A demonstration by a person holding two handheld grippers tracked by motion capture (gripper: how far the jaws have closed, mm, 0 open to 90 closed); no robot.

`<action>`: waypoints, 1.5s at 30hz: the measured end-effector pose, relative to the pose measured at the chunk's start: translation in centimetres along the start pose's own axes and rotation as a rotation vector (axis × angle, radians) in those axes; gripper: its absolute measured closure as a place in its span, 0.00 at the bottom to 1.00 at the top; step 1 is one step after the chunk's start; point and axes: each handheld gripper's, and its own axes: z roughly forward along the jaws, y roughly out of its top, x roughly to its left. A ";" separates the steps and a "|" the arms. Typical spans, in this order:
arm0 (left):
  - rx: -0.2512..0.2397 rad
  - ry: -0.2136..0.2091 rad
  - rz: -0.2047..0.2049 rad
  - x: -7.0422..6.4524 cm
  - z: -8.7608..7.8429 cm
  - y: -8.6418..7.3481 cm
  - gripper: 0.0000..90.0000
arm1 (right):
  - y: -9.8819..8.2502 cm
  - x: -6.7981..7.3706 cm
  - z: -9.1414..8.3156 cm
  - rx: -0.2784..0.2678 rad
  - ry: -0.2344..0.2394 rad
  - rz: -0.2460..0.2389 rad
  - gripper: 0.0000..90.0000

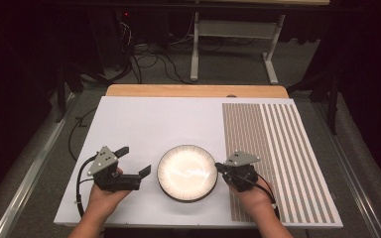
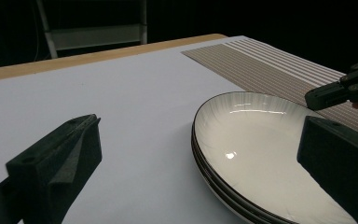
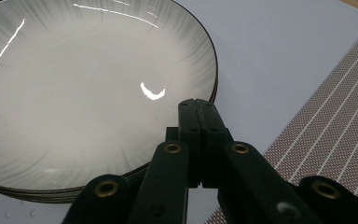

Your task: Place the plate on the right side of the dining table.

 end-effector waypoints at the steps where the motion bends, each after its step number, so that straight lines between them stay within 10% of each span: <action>1: 0.000 -0.001 0.000 0.0 0.0 0.0 0.00 | 0.0 0.0 0.0 0.001 0.001 -0.001 1.00; 45: 0.058 -0.048 -0.066 -0.2 0.9 -0.5 0.02 | 1.1 4.8 3.0 0.056 0.137 -0.129 1.00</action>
